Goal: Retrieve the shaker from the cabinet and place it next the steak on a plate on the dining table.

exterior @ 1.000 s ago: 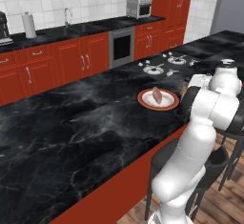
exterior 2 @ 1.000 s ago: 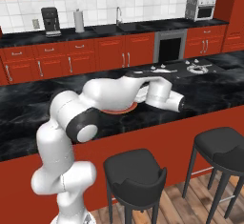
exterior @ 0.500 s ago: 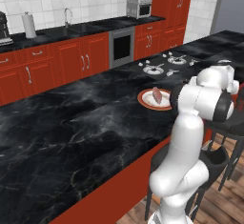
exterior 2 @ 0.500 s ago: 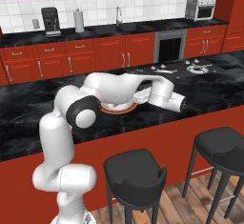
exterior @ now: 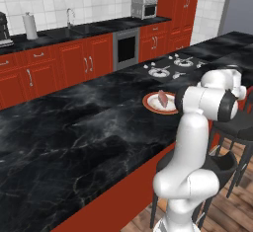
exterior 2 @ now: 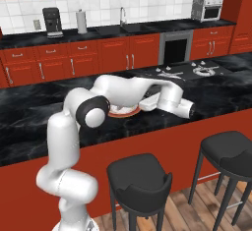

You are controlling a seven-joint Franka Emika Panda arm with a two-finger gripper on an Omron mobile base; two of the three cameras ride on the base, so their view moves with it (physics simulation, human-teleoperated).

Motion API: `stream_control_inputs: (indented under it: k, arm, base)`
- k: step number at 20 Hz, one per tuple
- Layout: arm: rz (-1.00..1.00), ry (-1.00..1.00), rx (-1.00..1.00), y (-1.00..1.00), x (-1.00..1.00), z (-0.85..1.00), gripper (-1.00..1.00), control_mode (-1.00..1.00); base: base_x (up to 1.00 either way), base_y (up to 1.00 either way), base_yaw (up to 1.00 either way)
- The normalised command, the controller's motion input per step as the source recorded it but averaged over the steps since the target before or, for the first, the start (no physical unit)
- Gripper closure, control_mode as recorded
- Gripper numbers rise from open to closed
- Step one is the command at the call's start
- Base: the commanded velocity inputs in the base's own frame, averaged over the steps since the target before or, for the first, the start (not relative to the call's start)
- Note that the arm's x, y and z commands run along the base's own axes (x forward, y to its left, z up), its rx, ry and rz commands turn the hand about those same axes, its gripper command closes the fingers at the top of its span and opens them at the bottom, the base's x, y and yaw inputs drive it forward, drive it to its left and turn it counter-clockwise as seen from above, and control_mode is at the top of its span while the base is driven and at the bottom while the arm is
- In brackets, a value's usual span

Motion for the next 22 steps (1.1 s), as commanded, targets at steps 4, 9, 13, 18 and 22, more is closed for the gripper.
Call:
stream_control_inputs:
  k: [4,9,13,18,22]
  arm:
    - [-0.04,0.0,-0.07,0.0,0.18,-0.22,1.0,-1.0]
    - [-0.04,0.0,-0.06,0.0,0.19,-0.21,1.0,-1.0]
    - [-0.02,0.0,-0.03,0.0,0.33,-0.11,1.0,-1.0]
    - [0.0,0.02,0.01,0.0,0.31,-0.01,1.0,-1.0]
    - [0.0,0.03,0.07,0.0,0.24,-0.06,1.0,-1.0]
  base:
    - [0.0,0.0,0.0]
    - [0.0,0.0,0.0]
    - [0.0,0.0,0.0]
    - [0.0,0.0,0.0]
    - [0.0,0.0,0.0]
